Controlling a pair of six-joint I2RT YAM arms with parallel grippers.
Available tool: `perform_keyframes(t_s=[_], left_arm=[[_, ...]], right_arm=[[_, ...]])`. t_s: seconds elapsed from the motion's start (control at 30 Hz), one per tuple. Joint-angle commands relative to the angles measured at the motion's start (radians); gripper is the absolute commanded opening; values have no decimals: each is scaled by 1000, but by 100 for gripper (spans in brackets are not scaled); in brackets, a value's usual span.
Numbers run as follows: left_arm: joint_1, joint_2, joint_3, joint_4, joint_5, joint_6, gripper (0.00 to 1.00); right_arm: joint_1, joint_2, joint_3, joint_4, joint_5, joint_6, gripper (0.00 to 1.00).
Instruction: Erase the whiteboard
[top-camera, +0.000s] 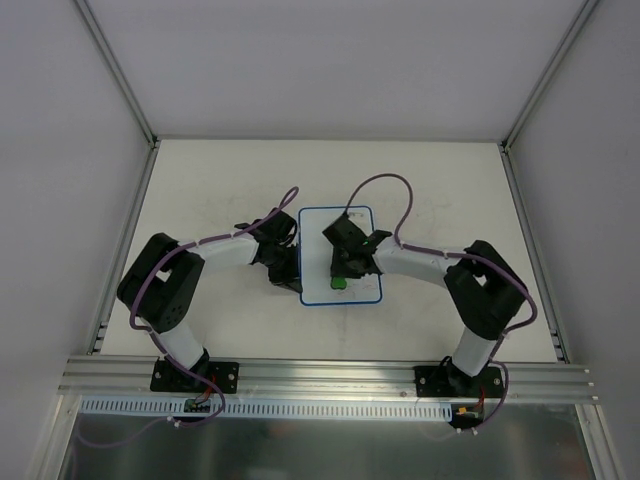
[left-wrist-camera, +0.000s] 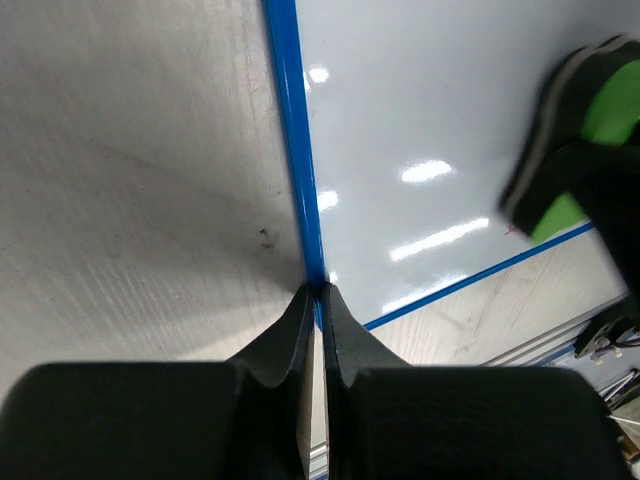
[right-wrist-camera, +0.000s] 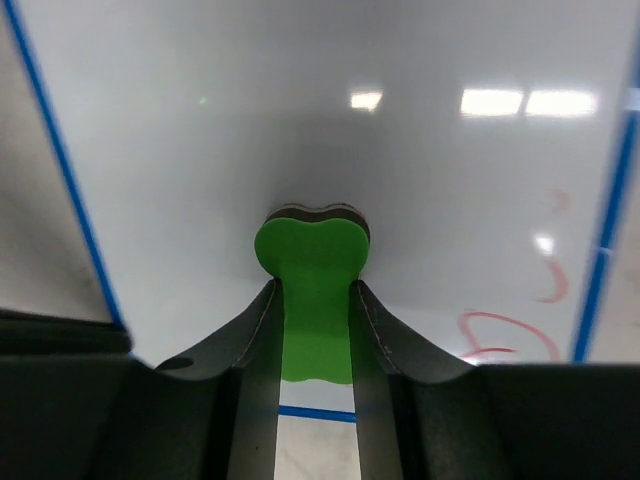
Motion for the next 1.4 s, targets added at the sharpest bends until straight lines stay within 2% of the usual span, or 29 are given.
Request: perform_keyframes(t_s=[0.0,0.1,0.2,0.33,0.57,0.73,0.9,1.07,1.37], left_arm=[[1,21,-39,-27,-94,10,0],[4,15,-41,-27,-93,11,0],[3,11,-41,-27,-93,10,0],[4,13,-36,-26,-87,4,0],[4,10,-39,-27,-82,-3,0],[4,4,-39,-26,-80,-6,0],[6,1,-43,-26,-86,-1,0],[7,2,-46,-27,-85,5,0],[26,-12,-61,-26,-87,19,0]], right_arm=[[-117,-58,-169,-122,55,45,0],[-183,-132,-245,-119,66,46,0],[-187,-167,-264,-114,69,36,0],[-87,-154,-218,-109,80,43,0],[119,18,-33,-111,52,103,0],[182,98,55,-112,32,103,0],[161,64,2,-143,83,137,0],[89,-23,-146,-189,123,189,0],[-110,-299,-423,-191,121,218,0]])
